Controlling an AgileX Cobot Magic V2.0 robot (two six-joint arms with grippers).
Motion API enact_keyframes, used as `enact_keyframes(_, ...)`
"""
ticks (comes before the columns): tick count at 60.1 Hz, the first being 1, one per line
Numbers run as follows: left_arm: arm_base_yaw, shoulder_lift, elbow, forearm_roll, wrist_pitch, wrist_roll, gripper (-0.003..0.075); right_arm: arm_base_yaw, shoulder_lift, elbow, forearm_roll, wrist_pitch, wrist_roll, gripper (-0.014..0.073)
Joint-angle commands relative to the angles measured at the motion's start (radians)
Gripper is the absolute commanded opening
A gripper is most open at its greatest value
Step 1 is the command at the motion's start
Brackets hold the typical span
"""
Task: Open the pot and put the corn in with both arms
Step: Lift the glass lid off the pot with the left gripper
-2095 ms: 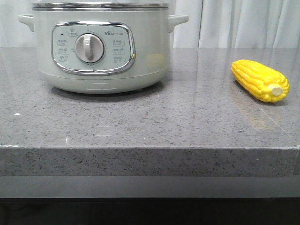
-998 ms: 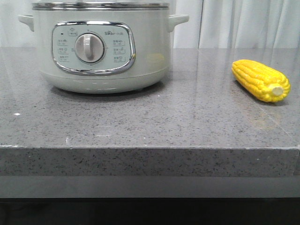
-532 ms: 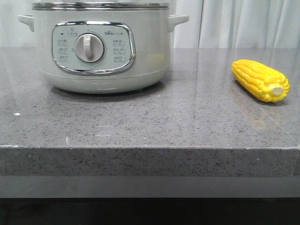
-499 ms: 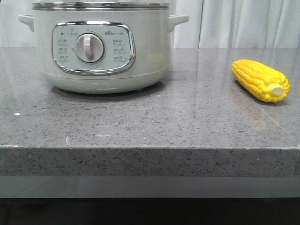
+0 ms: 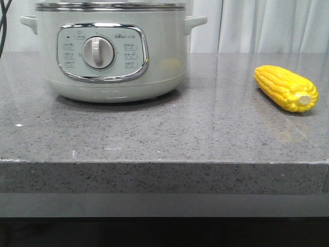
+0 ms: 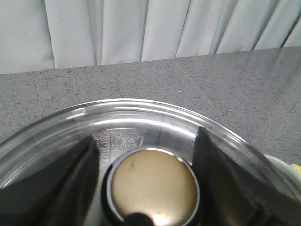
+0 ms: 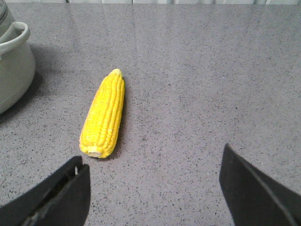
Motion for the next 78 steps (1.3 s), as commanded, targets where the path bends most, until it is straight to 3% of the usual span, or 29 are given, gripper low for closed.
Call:
enact_keyframes(1, -0.004, -0.042, -0.038, -0.010, -0.062, 0.000, 0.0322, -0.006, 0.010, -0.031, -0.011, -0.065, -0.003, 0.0582)
enact_keyframes(21, -0.004, -0.055, -0.068, -0.010, -0.060, 0.000, 0.0188, -0.006, 0.010, -0.031, -0.011, -0.065, -0.003, 0.0582)
enact_keyframes(38, -0.006, -0.137, -0.199, -0.010, -0.008, 0.000, 0.0186, -0.006, 0.010, -0.031, -0.011, -0.065, -0.003, 0.0582)
enact_keyframes(57, -0.001, -0.338, -0.243, 0.040, 0.202, 0.000, 0.0186, -0.006, 0.010, -0.031, -0.011, -0.065, -0.003, 0.0582)
enact_keyframes(65, 0.026, -0.441, -0.205, 0.061, 0.290, 0.000, 0.0186, -0.006, 0.010, -0.031, -0.011, -0.065, -0.003, 0.0582)
enact_keyframes(78, 0.057, -0.670, 0.042, 0.061, 0.300, 0.000, 0.0187, -0.006, 0.011, -0.031, -0.010, -0.051, -0.003, 0.0582)
